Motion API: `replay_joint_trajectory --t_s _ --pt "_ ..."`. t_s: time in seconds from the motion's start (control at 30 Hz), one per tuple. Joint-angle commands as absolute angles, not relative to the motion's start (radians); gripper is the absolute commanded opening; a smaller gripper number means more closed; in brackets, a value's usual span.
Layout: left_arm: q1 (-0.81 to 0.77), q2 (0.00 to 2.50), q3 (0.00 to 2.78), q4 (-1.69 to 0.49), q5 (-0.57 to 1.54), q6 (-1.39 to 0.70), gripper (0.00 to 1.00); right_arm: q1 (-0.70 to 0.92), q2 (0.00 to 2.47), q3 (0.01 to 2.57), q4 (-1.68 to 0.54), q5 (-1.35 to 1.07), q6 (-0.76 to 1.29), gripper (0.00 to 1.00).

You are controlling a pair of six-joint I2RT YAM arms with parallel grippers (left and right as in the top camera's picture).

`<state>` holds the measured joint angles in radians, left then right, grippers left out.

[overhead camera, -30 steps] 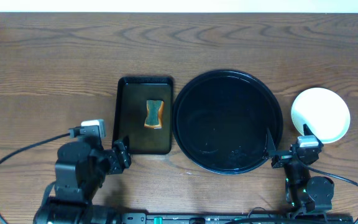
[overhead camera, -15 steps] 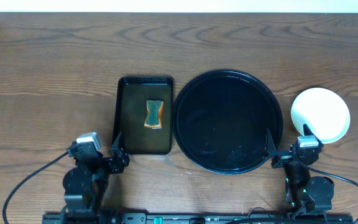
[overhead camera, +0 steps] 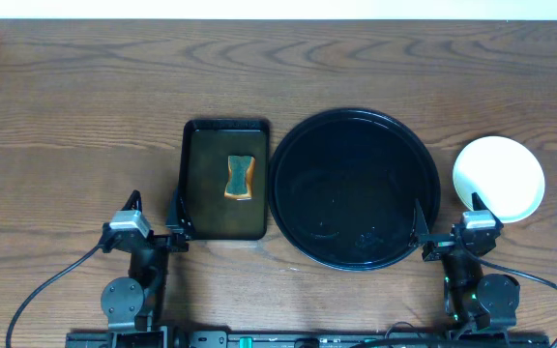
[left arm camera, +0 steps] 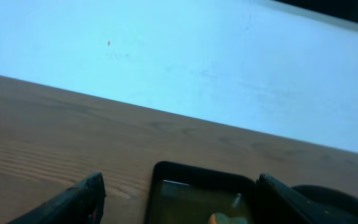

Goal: Clean dirty plates on tray and stack at the side

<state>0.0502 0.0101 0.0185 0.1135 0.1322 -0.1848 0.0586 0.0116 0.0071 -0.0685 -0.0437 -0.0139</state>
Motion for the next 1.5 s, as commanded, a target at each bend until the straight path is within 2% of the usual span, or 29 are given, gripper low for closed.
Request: replay_joint_trajectory --t_s 0.0,0.17,1.47 --pt "0.056 0.002 0.004 0.113 0.137 -0.027 0.78 0.066 0.005 0.006 -0.073 -0.033 -0.031 0.99" --pt "0.056 0.002 0.004 -0.061 0.133 0.002 0.78 0.066 0.005 0.006 -0.073 -0.034 -0.031 0.99" --pt "0.056 0.004 0.004 -0.06 0.126 0.0 0.78 0.066 0.005 0.006 -0.073 -0.034 -0.031 0.99"
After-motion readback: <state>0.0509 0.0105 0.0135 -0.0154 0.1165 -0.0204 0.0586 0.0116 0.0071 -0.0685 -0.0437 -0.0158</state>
